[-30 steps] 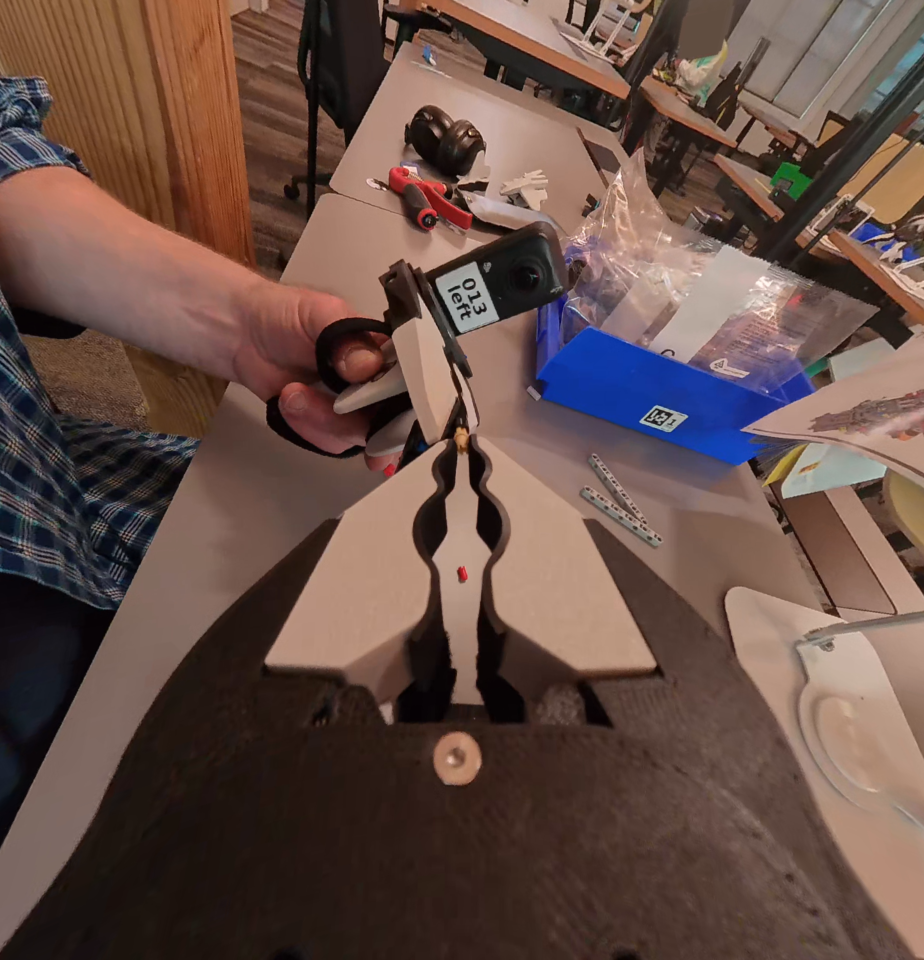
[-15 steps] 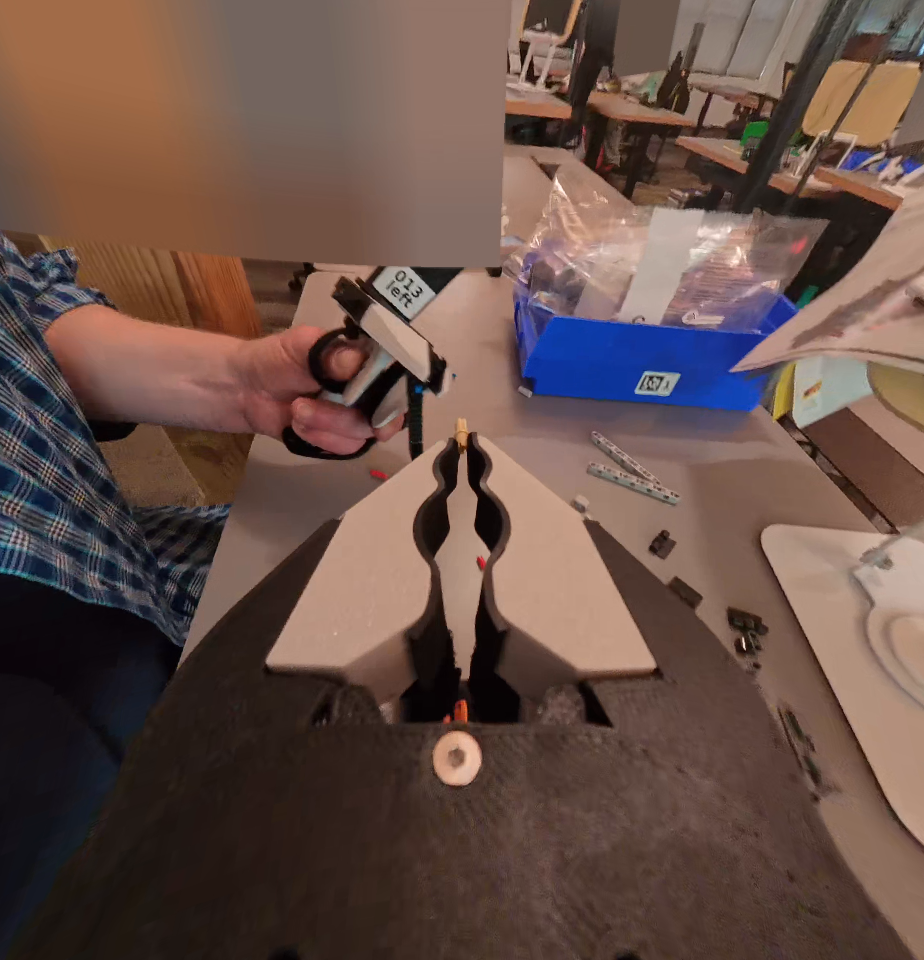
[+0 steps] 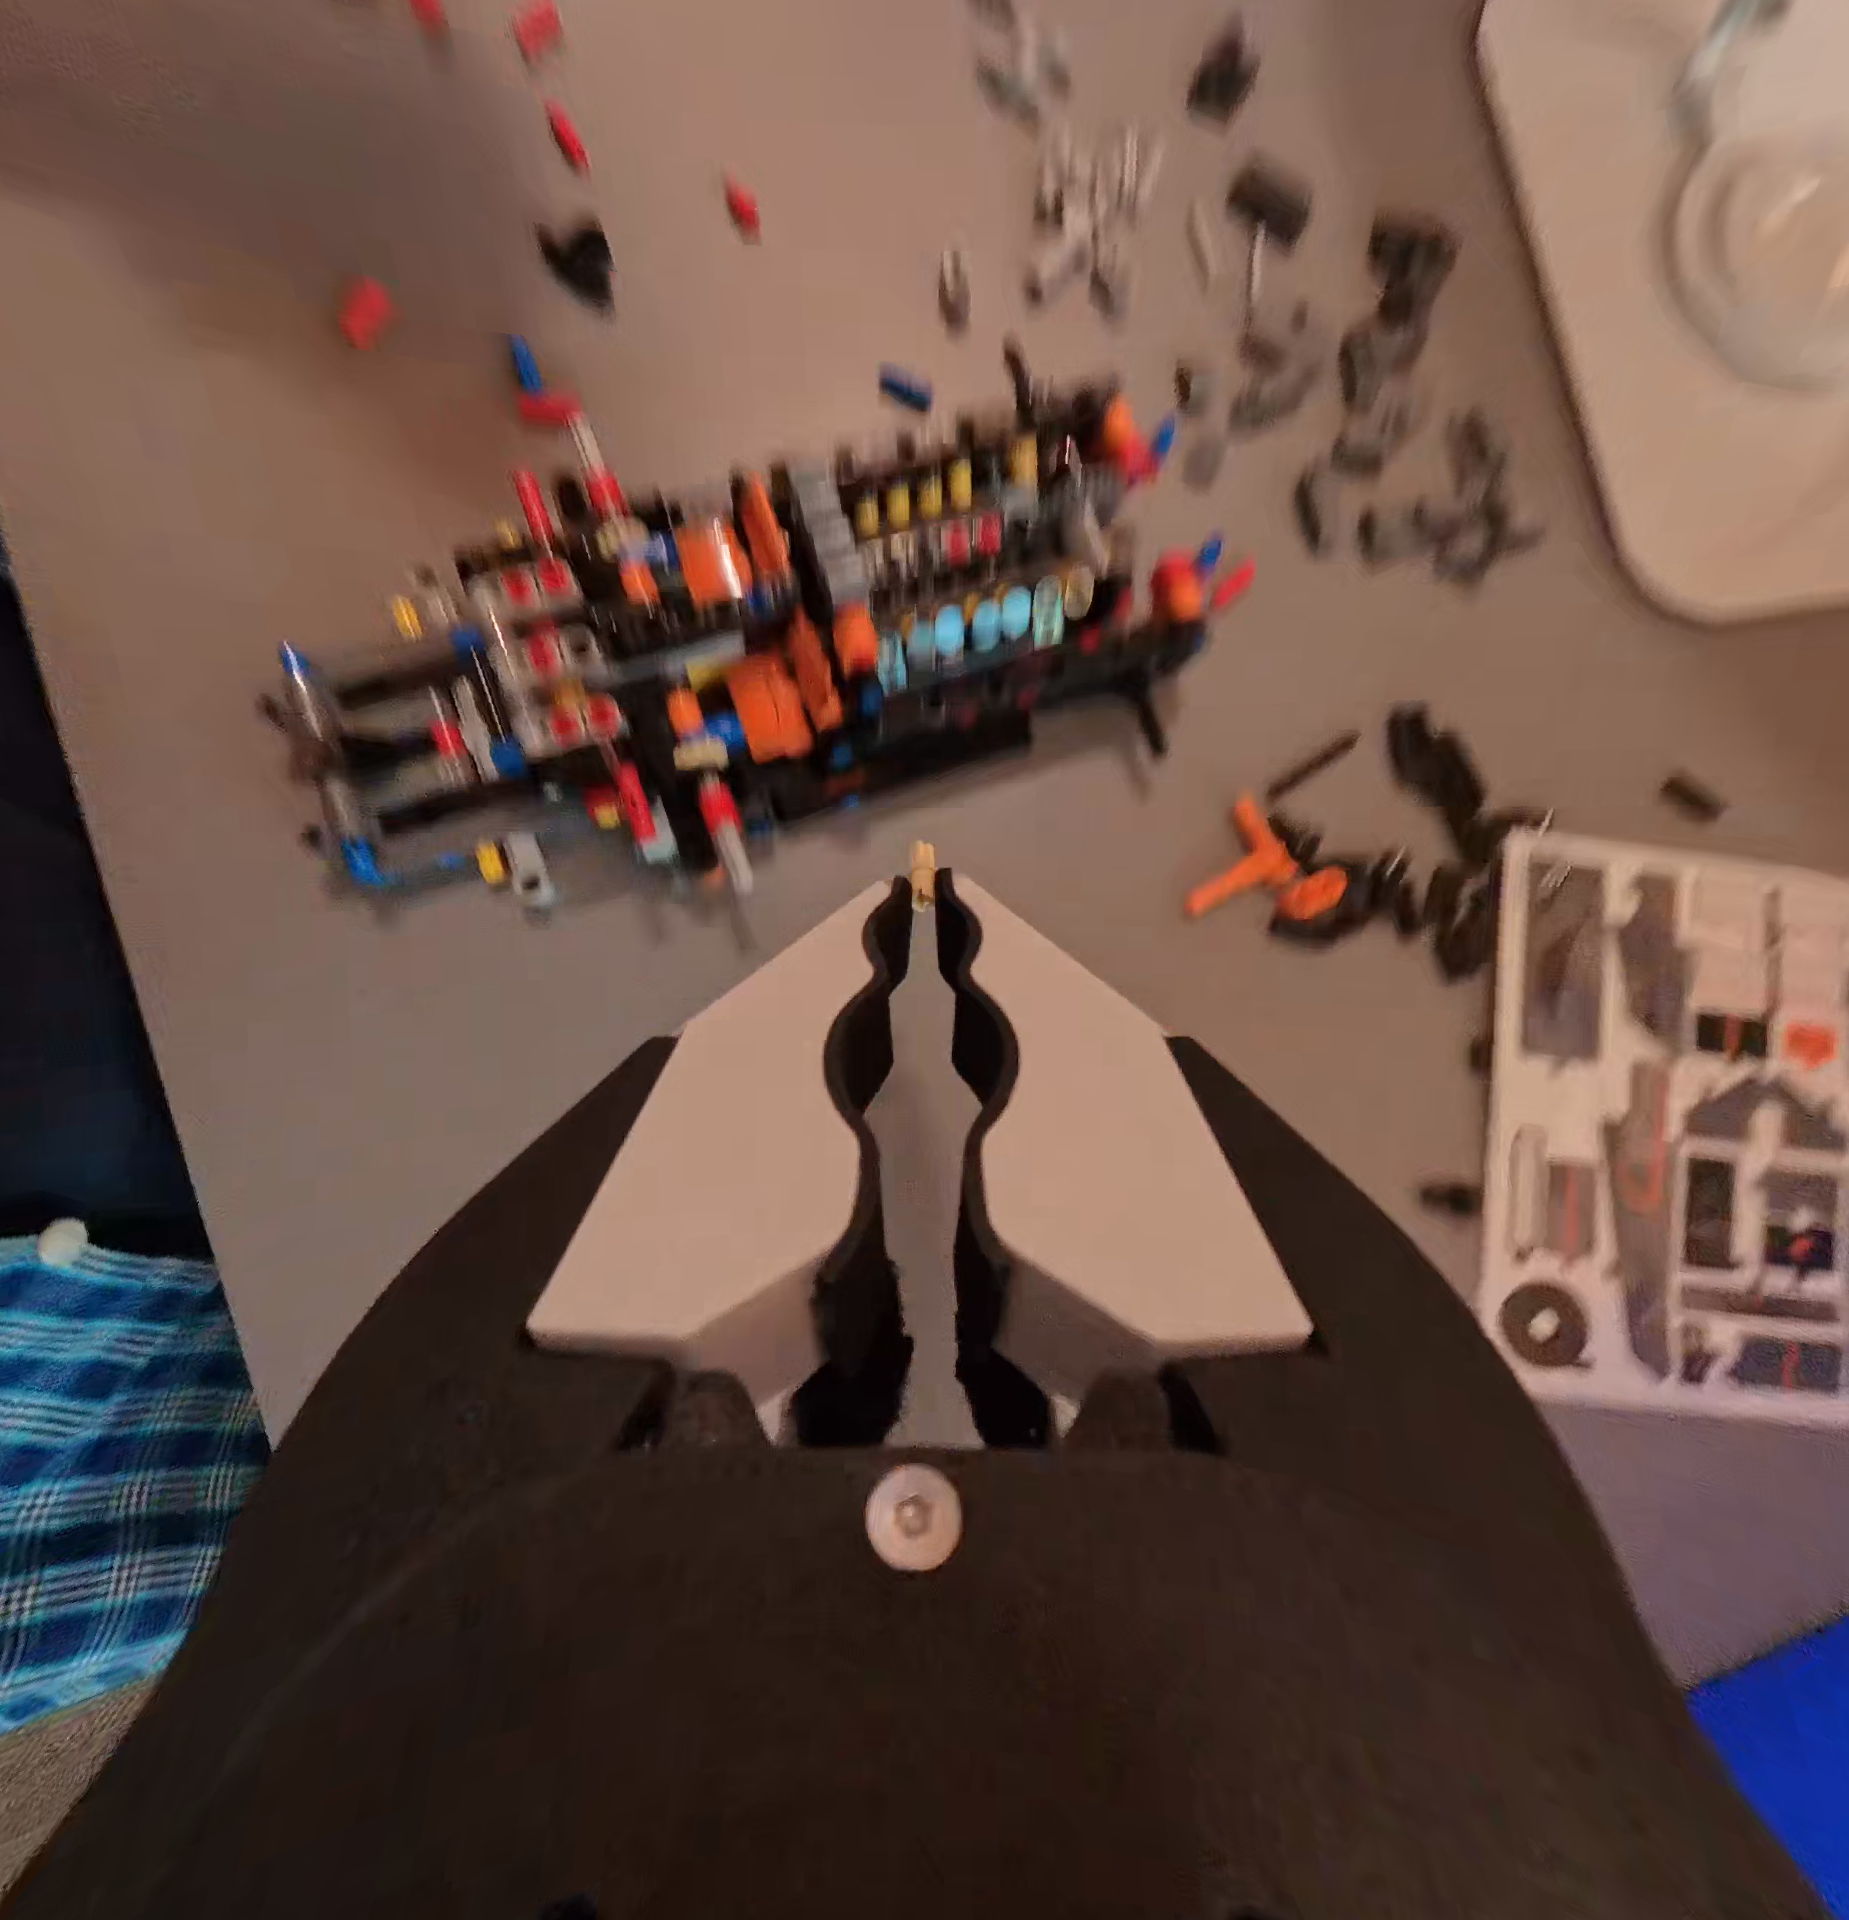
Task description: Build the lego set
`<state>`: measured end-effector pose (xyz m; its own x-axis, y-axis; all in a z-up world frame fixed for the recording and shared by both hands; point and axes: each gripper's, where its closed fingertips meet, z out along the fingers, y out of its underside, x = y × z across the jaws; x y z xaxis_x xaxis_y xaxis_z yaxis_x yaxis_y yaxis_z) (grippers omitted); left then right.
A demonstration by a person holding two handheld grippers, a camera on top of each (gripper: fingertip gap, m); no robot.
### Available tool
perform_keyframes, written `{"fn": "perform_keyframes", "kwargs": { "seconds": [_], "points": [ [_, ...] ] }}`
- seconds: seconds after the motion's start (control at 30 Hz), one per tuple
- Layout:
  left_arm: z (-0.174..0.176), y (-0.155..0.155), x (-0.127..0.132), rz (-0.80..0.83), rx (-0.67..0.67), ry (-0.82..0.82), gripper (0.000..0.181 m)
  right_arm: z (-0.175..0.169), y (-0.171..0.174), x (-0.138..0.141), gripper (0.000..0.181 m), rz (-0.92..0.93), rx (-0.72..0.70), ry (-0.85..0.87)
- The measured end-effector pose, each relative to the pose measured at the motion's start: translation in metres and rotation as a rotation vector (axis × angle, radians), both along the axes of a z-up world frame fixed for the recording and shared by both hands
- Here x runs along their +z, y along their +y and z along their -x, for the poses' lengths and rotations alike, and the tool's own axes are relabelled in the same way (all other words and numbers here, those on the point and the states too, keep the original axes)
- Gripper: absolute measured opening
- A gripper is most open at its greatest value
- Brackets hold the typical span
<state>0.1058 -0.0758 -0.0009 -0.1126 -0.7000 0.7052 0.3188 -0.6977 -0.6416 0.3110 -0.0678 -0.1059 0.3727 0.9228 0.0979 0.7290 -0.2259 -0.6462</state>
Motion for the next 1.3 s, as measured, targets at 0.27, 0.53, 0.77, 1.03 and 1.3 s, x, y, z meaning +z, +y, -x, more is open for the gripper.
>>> {"fn": "perform_keyframes", "kwargs": {
  "seconds": [0.27,0.53,0.77,1.03,1.3],
  "points": [
    [-0.009,-0.001,-0.008,0.057,0.008,-0.014,0.006,-0.034,-0.012,-0.055,0.006,0.015,-0.058,-0.122],
    [-0.006,-0.006,-0.004,0.062,0.048,-0.032,0.006,-0.038,-0.005,-0.036,0.024,-0.009,-0.090,-0.066],
    [0.018,-0.011,0.000,0.044,0.110,-0.023,0.006,-0.038,0.019,-0.008,0.009,-0.063,-0.116,-0.038],
    [0.041,-0.017,-0.004,0.053,0.150,-0.026,0.007,-0.043,0.080,-0.001,0.011,-0.036,-0.206,0.004],
    [0.043,-0.015,-0.009,0.062,0.138,-0.036,0.006,-0.026,0.151,-0.024,0.003,-0.052,-0.058,-0.130]
  ]
}}
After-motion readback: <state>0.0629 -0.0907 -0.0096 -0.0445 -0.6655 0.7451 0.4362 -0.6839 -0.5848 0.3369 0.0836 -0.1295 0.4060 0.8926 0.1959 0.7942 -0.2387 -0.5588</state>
